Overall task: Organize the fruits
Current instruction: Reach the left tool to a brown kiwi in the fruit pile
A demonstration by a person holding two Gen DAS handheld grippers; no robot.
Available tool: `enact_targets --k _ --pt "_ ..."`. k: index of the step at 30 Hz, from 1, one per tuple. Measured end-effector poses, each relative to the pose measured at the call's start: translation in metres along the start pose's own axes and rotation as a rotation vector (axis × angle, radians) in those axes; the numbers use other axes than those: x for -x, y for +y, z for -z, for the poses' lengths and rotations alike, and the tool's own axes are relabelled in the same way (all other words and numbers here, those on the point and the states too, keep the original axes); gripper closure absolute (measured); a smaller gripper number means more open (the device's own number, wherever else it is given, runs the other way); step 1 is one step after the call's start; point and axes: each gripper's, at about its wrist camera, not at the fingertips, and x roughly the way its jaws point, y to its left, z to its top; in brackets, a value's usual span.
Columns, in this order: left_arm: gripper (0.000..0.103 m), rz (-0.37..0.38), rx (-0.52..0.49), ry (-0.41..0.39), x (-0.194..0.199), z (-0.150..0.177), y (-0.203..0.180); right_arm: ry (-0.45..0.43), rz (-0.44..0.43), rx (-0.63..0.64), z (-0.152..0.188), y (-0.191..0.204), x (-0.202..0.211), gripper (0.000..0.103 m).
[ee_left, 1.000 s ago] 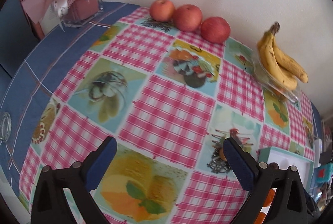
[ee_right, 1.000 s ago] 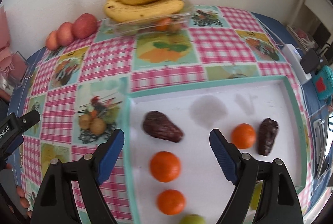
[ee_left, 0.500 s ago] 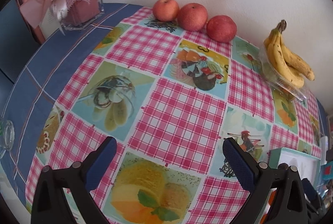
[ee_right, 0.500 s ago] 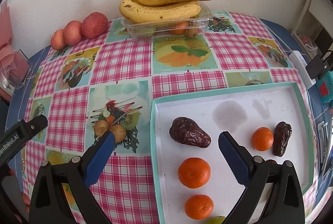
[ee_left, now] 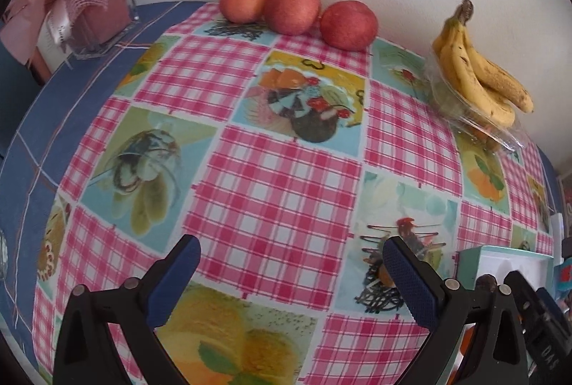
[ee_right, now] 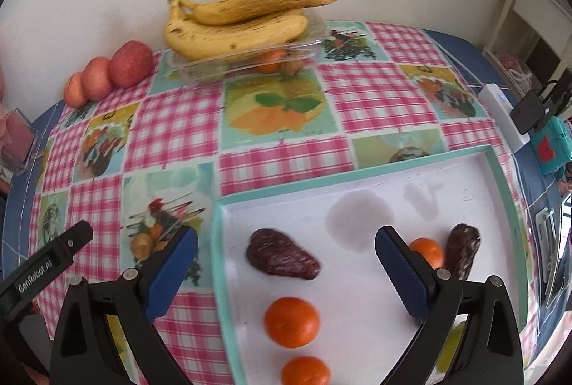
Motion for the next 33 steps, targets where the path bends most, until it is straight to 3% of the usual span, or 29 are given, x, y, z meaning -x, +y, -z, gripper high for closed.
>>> enact_targets --k 5,7,13,19,33 --pt "0.002 0.091 0.038 0.009 -0.003 0.002 -0.006 -0.014 0.016 -0.012 -0.006 -0.017 0.001 0.003" --pt "0.017 0.116 0.036 0.016 -0.005 0.003 -0.011 -0.013 0.024 -0.015 -0.008 -0.022 0.001 0.003" --pt "0.047 0.198 0.005 0.061 -0.012 0.009 -0.027 -0.002 0.028 -0.049 -0.009 -0.038 0.000 0.003" --pt "0.066 0.247 -0.015 0.090 -0.017 0.013 -0.040 0.004 0.018 -0.040 -0.008 -0.036 -0.001 0.003" --pt "0.075 0.276 -0.030 0.118 -0.024 0.021 -0.048 0.012 0.018 -0.024 -0.007 -0.035 -0.004 0.003"
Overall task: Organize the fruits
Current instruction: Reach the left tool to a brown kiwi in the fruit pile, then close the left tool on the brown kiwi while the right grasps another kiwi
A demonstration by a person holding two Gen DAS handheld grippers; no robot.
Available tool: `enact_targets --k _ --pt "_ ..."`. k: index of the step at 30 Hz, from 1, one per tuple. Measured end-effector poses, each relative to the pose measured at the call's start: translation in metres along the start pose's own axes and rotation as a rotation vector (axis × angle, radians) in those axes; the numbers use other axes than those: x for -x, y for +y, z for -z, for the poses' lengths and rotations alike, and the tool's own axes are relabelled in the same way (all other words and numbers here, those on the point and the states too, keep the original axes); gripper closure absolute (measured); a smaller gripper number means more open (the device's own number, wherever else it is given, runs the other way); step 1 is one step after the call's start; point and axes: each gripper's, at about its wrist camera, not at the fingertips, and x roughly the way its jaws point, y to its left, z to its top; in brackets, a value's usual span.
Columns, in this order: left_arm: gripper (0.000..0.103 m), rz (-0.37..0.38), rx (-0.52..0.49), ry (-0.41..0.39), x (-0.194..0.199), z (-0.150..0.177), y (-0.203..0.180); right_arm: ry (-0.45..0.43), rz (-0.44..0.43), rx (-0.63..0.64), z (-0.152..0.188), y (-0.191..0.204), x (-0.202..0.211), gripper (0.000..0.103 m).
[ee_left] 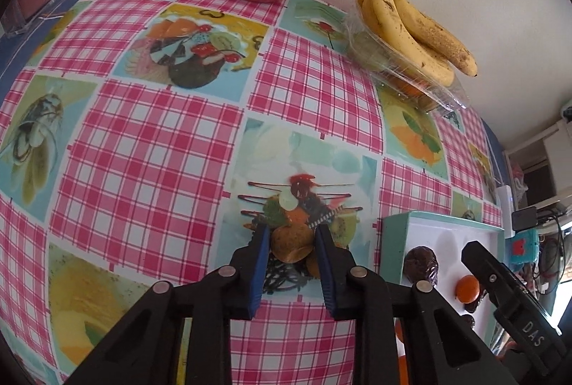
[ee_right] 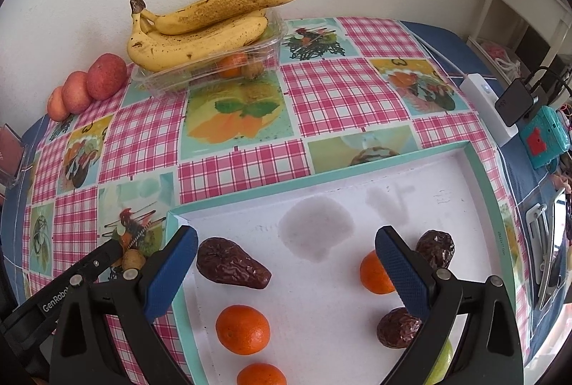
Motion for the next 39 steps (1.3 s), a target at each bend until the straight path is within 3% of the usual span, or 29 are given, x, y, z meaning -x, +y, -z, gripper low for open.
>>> enact_targets --k 6,11,15,19,21,23,27,30,39 --pt "0.075 -0.014 0.042 -0.018 0.011 -0.005 0.013 0.006 -0.041 0.019 0.000 0.007 -0.001 0.003" --pt "0.075 -0.049 0.098 -0.077 0.035 -0.012 0.035 -0.040 -0.111 0.091 0.000 0.026 0.007 0.004" --pt "0.075 -0.128 0.106 -0.139 0.056 -0.018 0.048 -0.090 -0.165 0.159 0.002 0.048 0.016 0.004" --pt "0.075 -0.116 0.144 -0.168 0.071 -0.021 0.063 -0.091 -0.234 0.199 0.005 0.067 0.017 0.004" --pt "0.075 -0.126 0.148 -0.178 0.075 -0.020 0.068 -0.086 -0.252 0.226 0.007 0.076 0.016 0.007" --pt "0.075 -0.116 0.158 -0.176 0.076 -0.021 0.071 -0.080 -0.267 0.255 0.010 0.085 0.015 0.020" --pt "0.075 -0.107 0.168 -0.166 0.073 -0.020 0.071 -0.056 -0.279 0.300 0.018 0.099 0.010 0.034" --pt "0.075 -0.103 0.178 -0.162 0.071 -0.021 0.072 -0.036 -0.290 0.351 0.025 0.112 0.004 0.050" --pt "0.075 -0.083 0.201 -0.153 0.070 -0.021 0.075 0.028 -0.262 0.399 0.040 0.128 -0.020 0.062"
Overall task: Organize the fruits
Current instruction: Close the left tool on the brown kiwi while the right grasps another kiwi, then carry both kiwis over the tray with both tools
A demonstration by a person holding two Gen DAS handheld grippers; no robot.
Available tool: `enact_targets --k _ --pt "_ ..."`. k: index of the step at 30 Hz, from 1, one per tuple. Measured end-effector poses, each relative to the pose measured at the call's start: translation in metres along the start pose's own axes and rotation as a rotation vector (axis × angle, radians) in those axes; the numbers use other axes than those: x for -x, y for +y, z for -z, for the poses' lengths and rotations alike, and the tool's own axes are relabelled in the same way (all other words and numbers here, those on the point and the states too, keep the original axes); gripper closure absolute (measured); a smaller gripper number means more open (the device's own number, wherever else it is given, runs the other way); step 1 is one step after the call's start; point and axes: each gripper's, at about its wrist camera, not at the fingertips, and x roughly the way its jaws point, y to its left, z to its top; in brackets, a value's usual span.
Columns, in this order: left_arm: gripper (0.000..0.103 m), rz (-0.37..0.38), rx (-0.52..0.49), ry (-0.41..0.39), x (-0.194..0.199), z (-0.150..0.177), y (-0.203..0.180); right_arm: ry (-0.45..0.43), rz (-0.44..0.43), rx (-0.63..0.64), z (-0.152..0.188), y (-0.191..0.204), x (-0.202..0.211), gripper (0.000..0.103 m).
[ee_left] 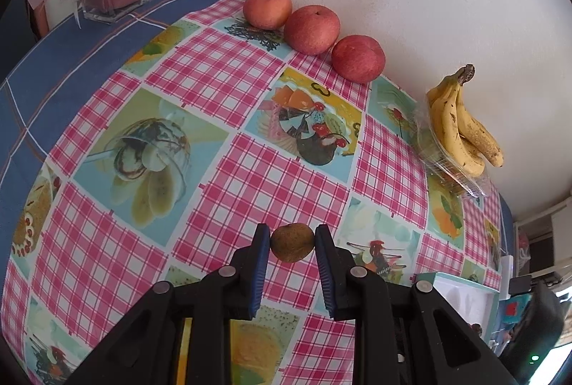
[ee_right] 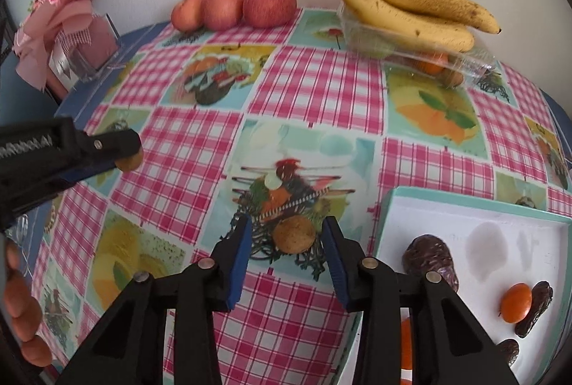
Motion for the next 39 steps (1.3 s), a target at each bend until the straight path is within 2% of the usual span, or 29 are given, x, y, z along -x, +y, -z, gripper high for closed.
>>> enact_targets --k 10,15,19,25,39 --pt "0.075 0.006 0.006 0.007 -0.002 0.000 0.001 0.040 0.040 0.024 0.006 0.003 -0.017 0.075" --pt "0.075 0.006 0.006 0.005 -0.001 -0.001 0.001 0.023 0.047 0.041 0.005 0.005 -0.013 0.075" --pt "0.075 0.008 0.004 -0.009 0.005 -0.003 0.000 -0.021 0.015 -0.006 -0.001 -0.001 0.003 0.075" --pt "0.075 0.025 -0.010 -0.024 0.015 -0.002 -0.007 -0.084 0.030 -0.055 -0.008 -0.011 0.034 0.075" --pt "0.075 0.025 -0.064 -0.046 0.038 0.016 -0.018 -0.131 0.042 -0.102 0.002 -0.017 0.079 0.075"
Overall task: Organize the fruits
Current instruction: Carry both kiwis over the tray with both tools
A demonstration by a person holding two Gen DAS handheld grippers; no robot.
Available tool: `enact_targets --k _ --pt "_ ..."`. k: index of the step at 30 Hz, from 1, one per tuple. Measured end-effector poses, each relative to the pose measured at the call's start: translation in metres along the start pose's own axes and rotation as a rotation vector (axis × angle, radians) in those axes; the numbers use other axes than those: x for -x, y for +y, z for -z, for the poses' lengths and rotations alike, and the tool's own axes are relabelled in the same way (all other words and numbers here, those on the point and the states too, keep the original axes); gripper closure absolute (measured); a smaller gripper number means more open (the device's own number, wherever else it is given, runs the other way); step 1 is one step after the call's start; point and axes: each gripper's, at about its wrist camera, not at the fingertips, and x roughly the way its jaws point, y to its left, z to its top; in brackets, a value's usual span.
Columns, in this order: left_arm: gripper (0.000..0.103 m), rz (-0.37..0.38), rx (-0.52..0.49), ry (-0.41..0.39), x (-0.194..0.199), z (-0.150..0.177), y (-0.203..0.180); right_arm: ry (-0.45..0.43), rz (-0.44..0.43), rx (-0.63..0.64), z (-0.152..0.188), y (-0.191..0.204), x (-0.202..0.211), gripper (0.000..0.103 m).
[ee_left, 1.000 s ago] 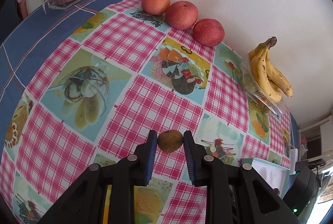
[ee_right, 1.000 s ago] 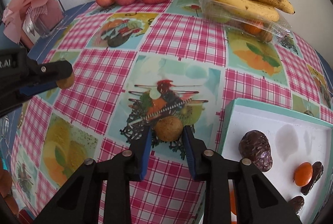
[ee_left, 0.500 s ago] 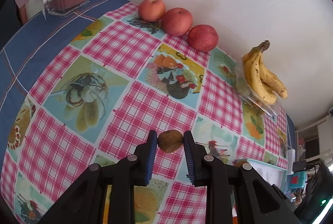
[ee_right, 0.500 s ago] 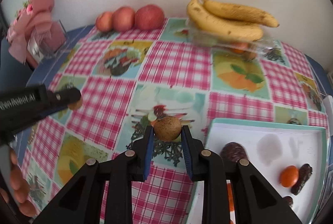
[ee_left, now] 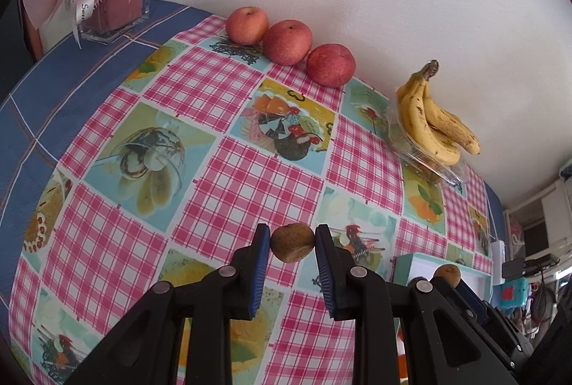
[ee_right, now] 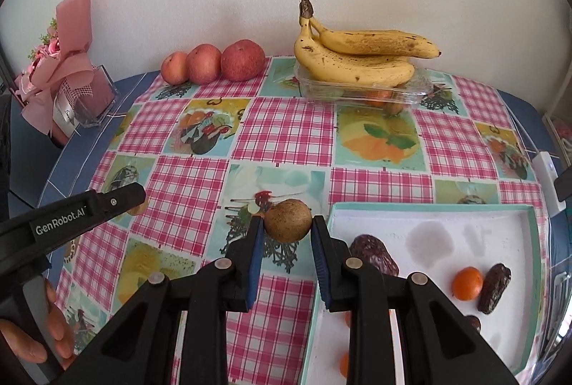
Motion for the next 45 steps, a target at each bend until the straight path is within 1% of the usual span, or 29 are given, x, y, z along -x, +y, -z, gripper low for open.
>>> enact_targets --k 5,10,16,24,30,36,41,45 --pt "0.075 0.036 -0.011 0.000 0.011 0.007 -0.004 0.000 -0.001 -0.007 0.008 0.000 0.008 0.075" --pt "0.075 0.062 -0.030 -0.009 0.022 0.014 -0.011 -0.004 0.017 -0.017 0.015 -0.003 0.020 0.075" --pt "0.075 0.099 -0.043 0.006 0.028 0.026 -0.017 -0.013 0.038 -0.030 0.022 -0.011 0.033 0.075" --pt "0.075 0.139 -0.099 0.002 0.042 0.046 -0.033 -0.013 0.058 -0.066 0.040 -0.026 0.048 0.075" --pt "0.075 0.156 -0.140 0.001 0.047 0.064 -0.047 -0.002 0.089 -0.110 0.056 -0.046 0.056 0.075" --pt "0.075 0.179 -0.193 0.029 0.045 0.079 -0.067 0.012 0.113 -0.172 0.066 -0.073 0.059 0.075" --pt "0.075 0.214 -0.231 0.074 0.036 0.091 -0.087 0.018 0.174 -0.241 0.071 -0.105 0.063 0.075" --pt "0.075 0.226 -0.282 0.103 0.027 0.103 -0.107 0.025 0.221 -0.292 0.076 -0.132 0.066 0.075"
